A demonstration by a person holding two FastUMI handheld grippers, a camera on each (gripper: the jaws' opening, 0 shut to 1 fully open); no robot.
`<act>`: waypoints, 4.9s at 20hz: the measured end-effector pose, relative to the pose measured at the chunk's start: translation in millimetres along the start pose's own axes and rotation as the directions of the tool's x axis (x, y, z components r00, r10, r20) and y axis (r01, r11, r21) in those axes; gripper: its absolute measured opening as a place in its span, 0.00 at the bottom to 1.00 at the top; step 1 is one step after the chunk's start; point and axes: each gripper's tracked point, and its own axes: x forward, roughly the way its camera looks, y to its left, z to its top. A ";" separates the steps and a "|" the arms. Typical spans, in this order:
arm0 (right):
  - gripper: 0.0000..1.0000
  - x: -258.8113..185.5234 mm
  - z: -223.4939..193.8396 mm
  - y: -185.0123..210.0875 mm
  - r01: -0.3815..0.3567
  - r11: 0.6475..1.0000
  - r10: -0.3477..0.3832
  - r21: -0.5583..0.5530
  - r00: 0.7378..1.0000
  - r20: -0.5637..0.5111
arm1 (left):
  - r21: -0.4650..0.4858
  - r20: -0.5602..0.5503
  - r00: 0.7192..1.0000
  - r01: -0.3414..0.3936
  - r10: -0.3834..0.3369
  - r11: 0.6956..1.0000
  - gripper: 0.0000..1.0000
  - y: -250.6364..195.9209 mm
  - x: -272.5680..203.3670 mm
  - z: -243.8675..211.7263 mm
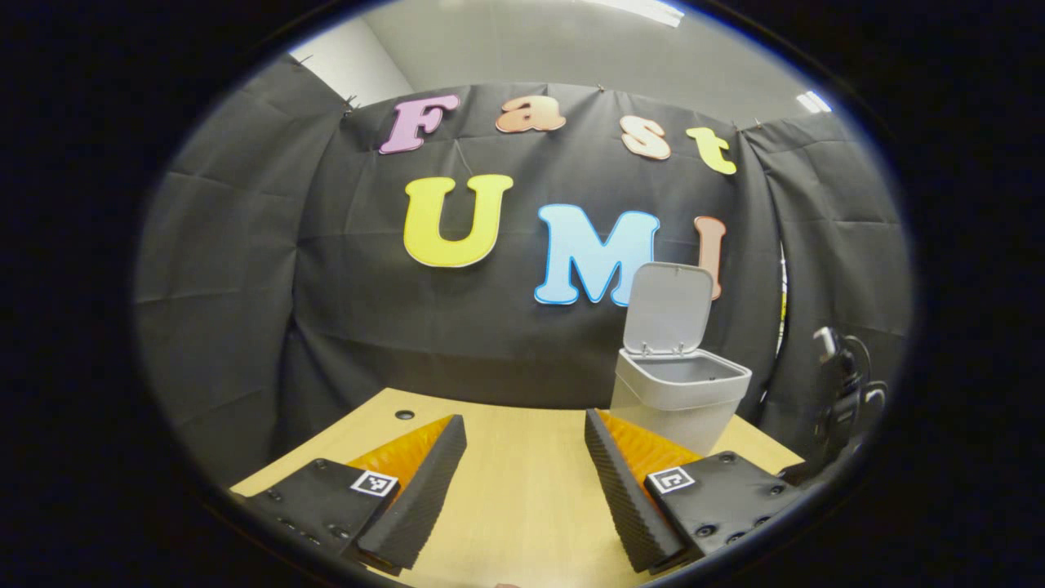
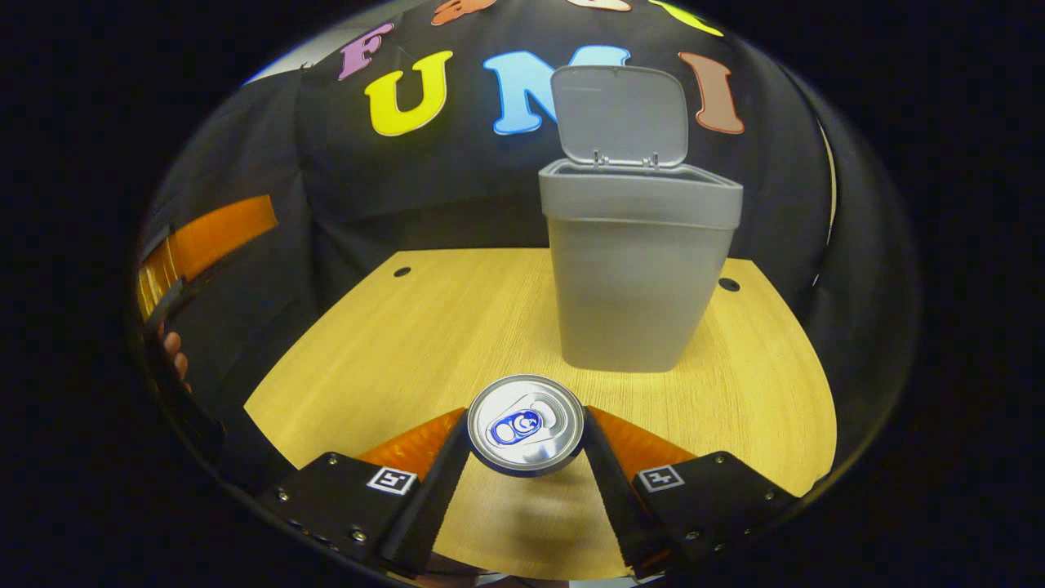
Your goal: Press the lid of the desktop garbage bin to open it, pick up the crumpled paper on the desktop and throw it into the bin, then pick up the pop can on the desktop and drop it into the bin, and finally close the garbage bin lid.
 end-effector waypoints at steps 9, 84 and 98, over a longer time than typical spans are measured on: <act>0.80 -19.5 69.9 -3.1 0.024 0.999 -0.028 0.026 0.982 0.185 | 0.011 0.013 0.998 0.062 -0.063 0.998 0.95 -21.2 -0.8 8.7; 0.90 32.5 380.5 -113.4 0.388 0.920 -0.351 0.048 0.764 0.542 | -0.077 -0.018 0.988 0.154 -0.156 0.985 0.95 -11.0 79.5 11.9; 0.90 69.3 426.1 -124.4 0.342 0.935 -0.334 0.091 0.768 0.547 | -0.077 -0.027 0.990 0.133 -0.135 0.988 0.95 -0.8 99.7 18.1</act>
